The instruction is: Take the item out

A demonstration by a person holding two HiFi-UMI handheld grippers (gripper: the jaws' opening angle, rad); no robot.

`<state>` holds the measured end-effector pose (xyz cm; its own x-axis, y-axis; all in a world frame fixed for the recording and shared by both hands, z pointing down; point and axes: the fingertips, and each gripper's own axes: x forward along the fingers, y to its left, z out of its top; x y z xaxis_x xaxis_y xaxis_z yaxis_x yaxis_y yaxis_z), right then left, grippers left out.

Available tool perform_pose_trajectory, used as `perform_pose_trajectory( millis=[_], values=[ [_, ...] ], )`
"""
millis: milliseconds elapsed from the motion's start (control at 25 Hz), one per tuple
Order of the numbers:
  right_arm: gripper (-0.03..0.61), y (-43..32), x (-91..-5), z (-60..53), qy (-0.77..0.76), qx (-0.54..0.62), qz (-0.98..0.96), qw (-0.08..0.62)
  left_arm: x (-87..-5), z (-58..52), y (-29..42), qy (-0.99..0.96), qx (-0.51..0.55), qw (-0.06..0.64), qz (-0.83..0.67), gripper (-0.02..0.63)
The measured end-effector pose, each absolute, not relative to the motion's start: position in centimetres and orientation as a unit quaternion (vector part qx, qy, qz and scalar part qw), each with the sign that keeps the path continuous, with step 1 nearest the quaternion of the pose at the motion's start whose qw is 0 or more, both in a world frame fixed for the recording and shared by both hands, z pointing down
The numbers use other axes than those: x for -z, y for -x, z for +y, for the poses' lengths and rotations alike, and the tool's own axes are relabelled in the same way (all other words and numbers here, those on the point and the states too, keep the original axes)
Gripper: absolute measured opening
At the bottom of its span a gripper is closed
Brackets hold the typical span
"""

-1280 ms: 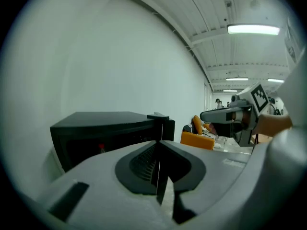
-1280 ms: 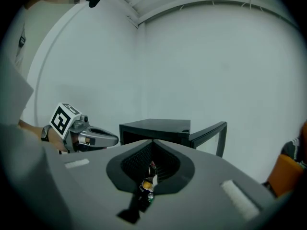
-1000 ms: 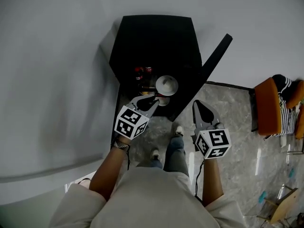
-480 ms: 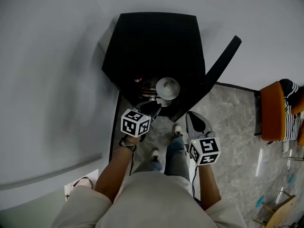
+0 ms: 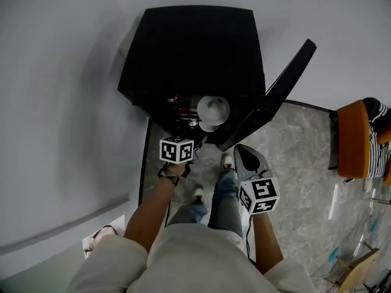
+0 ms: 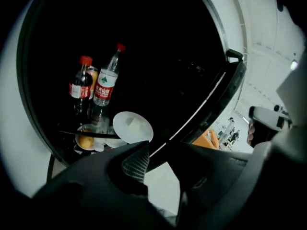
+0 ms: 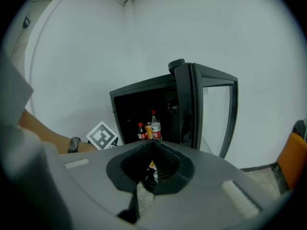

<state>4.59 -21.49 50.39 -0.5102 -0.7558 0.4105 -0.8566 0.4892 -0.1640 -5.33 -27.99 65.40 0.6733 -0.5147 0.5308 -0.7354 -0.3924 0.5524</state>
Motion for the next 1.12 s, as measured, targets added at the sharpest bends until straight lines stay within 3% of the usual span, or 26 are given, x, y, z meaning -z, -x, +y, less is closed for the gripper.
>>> perform_pose_trajectory(
  millis=[280, 480, 640, 1120],
  values=[
    [0.006, -4.7, -51.9, -21.1, -0.462, -0.193, -0.852, 0.155, -70.8, -29.3, 5.3, -0.766, -0.086, 0.507, -0.386, 0.134],
    [0.006, -4.2, -53.1, -20.7, -0.450, -0.194, -0.855, 0.169, -72.6, -30.7, 5.3, -0.724, 0.007, 0.572, -0.384, 0.174],
    [0.006, -4.1, -53.4, -20.6, -0.443, -0.197, -0.857, 0.175, -73.6, -31.8, 5.0, -0.706, 0.063, 0.594, -0.382, 0.209],
    [0.006, -5.4, -54.8, -20.8, -0.443, -0.222, -0.849, 0.181, -76.7, -34.9, 3.0, -0.656, 0.120, 0.641, -0.381, 0.218]
  ],
)
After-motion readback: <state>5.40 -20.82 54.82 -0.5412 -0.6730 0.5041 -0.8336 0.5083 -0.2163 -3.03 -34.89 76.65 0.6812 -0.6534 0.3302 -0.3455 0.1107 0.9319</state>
